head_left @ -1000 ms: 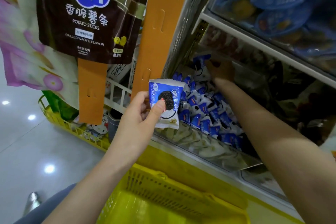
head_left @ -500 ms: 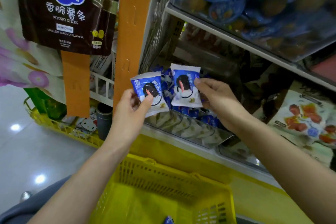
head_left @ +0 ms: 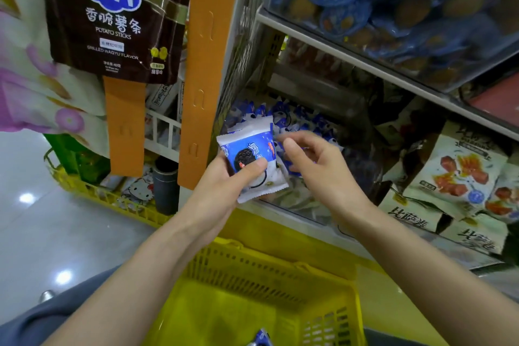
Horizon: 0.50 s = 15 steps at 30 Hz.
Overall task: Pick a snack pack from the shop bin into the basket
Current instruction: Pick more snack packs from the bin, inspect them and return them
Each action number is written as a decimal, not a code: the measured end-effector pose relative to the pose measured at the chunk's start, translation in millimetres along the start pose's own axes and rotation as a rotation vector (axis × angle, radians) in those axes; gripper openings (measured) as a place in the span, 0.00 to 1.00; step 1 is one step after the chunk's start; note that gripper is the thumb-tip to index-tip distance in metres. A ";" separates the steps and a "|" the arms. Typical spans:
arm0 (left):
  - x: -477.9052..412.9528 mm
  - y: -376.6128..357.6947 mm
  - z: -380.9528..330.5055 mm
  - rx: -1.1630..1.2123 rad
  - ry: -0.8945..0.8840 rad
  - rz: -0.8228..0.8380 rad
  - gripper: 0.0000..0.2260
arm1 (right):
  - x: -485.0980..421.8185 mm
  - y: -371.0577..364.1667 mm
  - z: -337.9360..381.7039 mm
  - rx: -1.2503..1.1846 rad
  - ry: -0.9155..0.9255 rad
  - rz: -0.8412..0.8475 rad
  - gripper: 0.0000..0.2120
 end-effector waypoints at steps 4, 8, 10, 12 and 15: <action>0.7 -0.3 -4.6 -0.030 -0.005 0.065 0.20 | -5.0 -10.5 -16.9 -0.064 -0.224 0.180 0.14; -1.8 4.8 -5.1 -0.003 0.012 0.028 0.17 | -14.8 -13.2 -23.0 -0.066 -0.272 0.198 0.16; -3.0 7.2 -7.4 -0.023 -0.007 0.021 0.14 | -24.3 -10.7 -26.6 -0.112 -0.292 0.157 0.13; -6.1 15.3 -10.8 -0.034 -0.034 -0.042 0.12 | -38.1 -2.5 -31.4 -0.168 -0.327 0.046 0.11; -12.9 32.7 -14.3 -0.064 -0.080 -0.173 0.10 | -69.6 14.1 -37.2 -0.220 -0.317 -0.151 0.07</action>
Point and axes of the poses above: each hand's wrist, its own x-axis away from the middle knuckle, its own y-axis out of the back of the hand, z = x × y, the point moved 7 cm from there along -x, towards the middle knuckle, and after that the axes turned 9 degrees about -z, right-handed, at the moved point
